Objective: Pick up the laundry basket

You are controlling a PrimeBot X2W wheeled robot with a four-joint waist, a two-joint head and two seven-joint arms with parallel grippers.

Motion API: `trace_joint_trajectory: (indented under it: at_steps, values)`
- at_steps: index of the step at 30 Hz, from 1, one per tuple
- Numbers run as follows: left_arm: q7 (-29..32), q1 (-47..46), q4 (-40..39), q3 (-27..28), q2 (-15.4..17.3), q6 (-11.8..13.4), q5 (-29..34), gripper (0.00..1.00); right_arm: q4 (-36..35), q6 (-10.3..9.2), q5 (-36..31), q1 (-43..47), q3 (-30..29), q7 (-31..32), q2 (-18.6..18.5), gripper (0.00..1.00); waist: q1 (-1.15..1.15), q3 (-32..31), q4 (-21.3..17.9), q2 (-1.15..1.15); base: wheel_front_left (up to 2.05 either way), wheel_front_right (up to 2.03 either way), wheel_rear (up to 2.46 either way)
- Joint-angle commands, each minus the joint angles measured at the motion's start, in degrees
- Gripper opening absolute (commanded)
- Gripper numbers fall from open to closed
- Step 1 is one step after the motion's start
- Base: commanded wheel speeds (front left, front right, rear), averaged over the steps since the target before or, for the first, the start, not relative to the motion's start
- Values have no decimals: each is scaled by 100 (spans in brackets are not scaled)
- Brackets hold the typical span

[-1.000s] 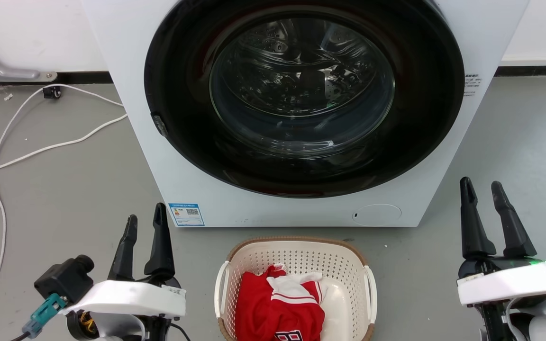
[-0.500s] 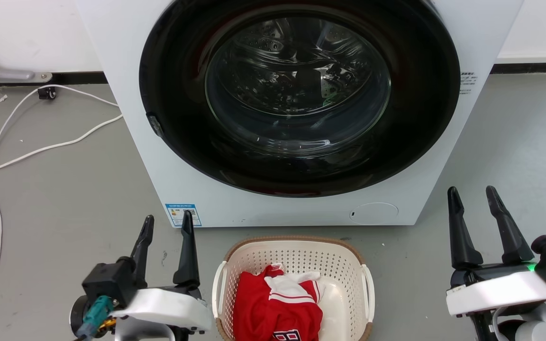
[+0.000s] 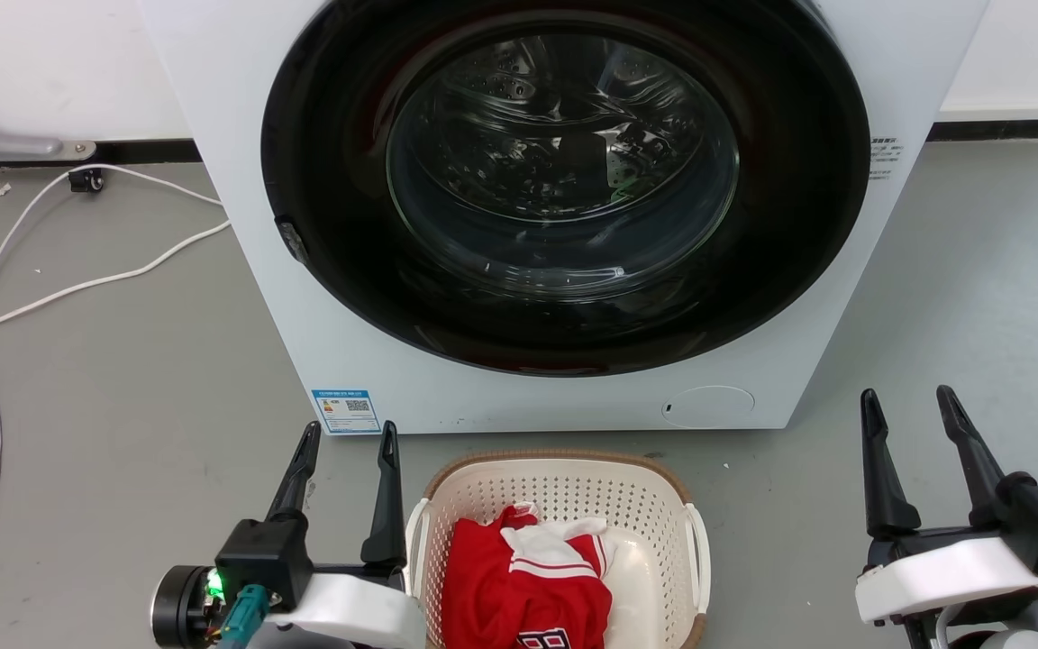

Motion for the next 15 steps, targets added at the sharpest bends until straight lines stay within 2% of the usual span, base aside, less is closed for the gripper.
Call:
trace_joint_trajectory:
  at_steps: [1, 7, 15]
  values:
    - [-53, -111, -54, -59, 58, 45, 160, 100, -32, 11, -206, -8, 9, -50, -19, 100, 0, 3, -4, 0, 0, 0, 0]
    - [-134, -85, -84, -184, 60, 24, 353, 100, -64, 12, -570, 25, 45, -127, -20, 100, 0, 8, -24, 0, 0, 0, 0]
    - [-226, 110, -140, 3, -105, -329, 443, 100, -61, 7, -843, 84, 78, -219, -21, 100, 0, 15, -60, 0, 0, 0, 0]
